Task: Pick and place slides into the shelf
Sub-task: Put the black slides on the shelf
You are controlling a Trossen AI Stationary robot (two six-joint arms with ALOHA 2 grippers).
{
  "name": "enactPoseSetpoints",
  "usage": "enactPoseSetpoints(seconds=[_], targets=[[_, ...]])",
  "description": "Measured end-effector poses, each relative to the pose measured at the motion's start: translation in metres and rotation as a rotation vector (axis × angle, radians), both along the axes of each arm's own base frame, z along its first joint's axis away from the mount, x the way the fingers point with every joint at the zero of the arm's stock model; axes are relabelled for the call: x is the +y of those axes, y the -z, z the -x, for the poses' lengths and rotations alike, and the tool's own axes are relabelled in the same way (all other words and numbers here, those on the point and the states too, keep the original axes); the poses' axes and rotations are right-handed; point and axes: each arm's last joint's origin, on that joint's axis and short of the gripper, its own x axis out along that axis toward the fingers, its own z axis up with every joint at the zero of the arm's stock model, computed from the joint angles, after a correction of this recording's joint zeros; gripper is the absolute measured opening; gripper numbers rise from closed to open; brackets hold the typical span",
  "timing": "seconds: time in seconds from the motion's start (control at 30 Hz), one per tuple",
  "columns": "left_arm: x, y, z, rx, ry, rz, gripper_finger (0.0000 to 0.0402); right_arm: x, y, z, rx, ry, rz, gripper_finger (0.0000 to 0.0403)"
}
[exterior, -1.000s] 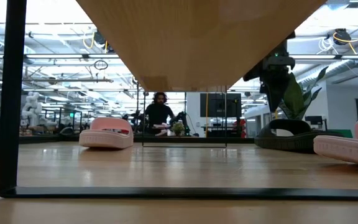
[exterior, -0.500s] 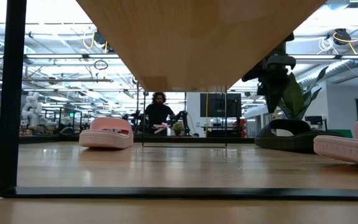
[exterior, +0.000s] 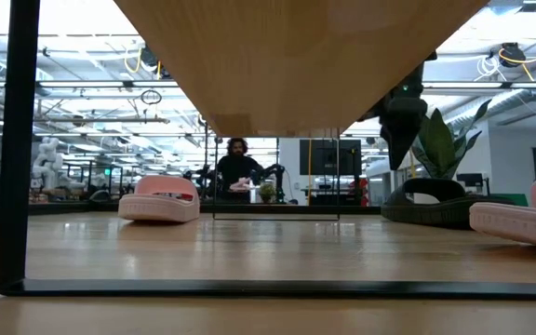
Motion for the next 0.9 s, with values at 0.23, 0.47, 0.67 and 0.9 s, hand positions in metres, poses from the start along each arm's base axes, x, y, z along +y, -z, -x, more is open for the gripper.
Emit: enactPoseSetpoints(seconds=[0.23,0.47,0.67,0.9], targets=[[0.0,0.0,0.0,0.001,0.004,-0.006,0.0124,0.003,0.0,0.002,0.025,-0.079,-0.013,0.0111],[0.0,0.0,0.0,0.001,0.004,-0.006,0.0124,0.005,0.0,0.003,0.003,-0.114,-0.068,0.0135],[0.0,0.0,0.0,0.001,0.004,-0.006,0.0124,0.008,0.0,0.003,0.004,-0.123,-0.094,0.0169],[0.0,0.0,0.0,0.001,0.004,-0.006,0.0124,0.011,0.001,0.007,-0.01,-0.122,-0.208,0.0174]])
